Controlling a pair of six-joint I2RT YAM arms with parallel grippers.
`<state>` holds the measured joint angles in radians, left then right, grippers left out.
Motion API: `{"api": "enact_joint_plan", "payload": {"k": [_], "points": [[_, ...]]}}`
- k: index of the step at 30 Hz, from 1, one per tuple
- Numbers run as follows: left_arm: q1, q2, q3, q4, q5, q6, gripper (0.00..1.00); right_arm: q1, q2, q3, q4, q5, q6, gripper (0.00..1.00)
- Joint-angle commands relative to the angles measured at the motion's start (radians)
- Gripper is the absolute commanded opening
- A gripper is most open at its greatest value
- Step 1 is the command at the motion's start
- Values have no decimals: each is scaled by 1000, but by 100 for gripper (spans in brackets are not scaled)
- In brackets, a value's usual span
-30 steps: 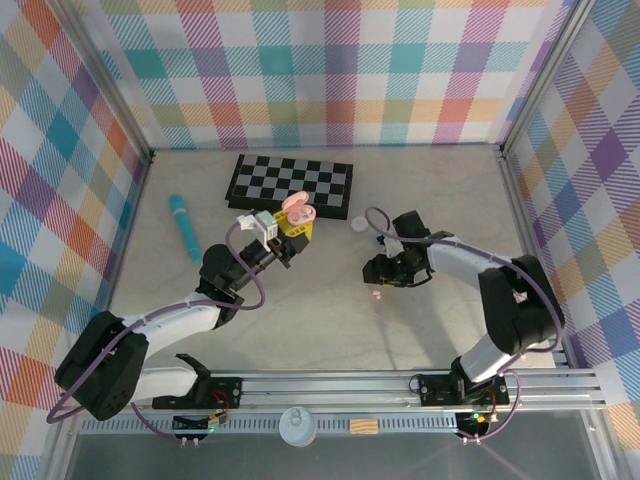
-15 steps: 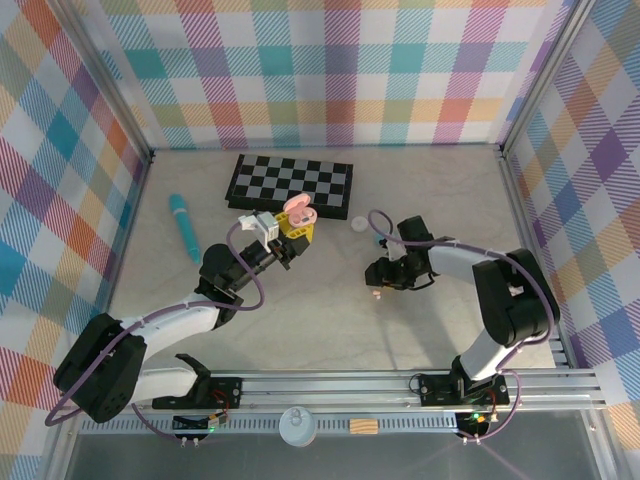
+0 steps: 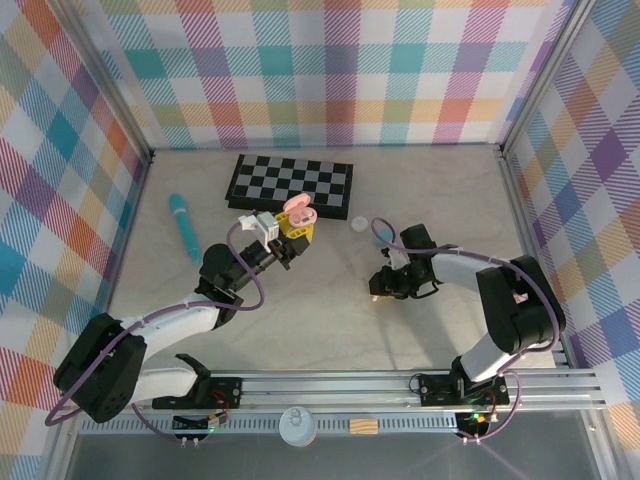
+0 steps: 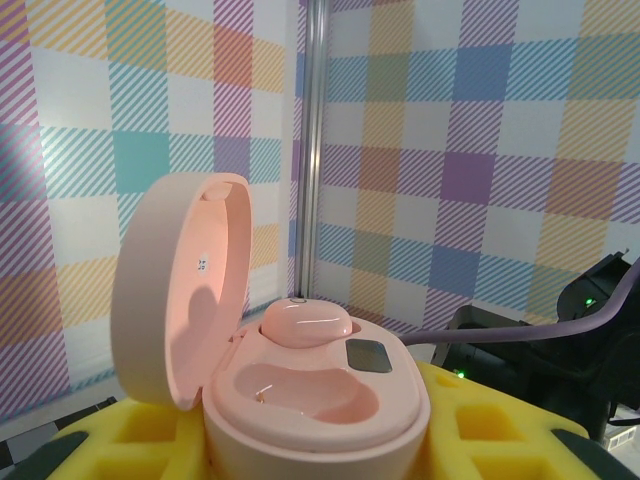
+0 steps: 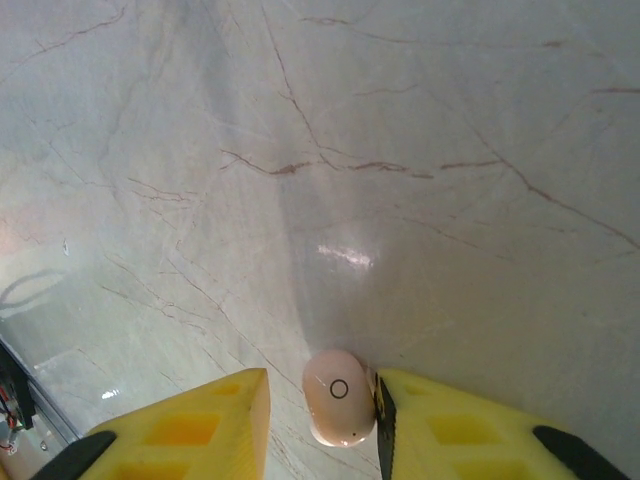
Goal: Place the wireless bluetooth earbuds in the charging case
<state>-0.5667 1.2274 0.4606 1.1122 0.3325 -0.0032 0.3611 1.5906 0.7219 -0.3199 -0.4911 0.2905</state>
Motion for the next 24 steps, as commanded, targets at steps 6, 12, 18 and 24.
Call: {"api": "enact_joint_plan", "payload": {"k": [6, 12, 18, 24], "points": [[8, 3, 17, 52, 25, 2, 30, 4, 44, 4, -7, 0, 14, 27], [8, 9, 17, 52, 28, 2, 30, 3, 37, 12, -17, 3, 22, 19], [3, 26, 13, 49, 26, 35, 30, 6, -79, 30, -82, 27, 28, 18], [-20, 74, 21, 42, 1, 100, 30, 25, -254, 128, -206, 54, 48, 17]]}}
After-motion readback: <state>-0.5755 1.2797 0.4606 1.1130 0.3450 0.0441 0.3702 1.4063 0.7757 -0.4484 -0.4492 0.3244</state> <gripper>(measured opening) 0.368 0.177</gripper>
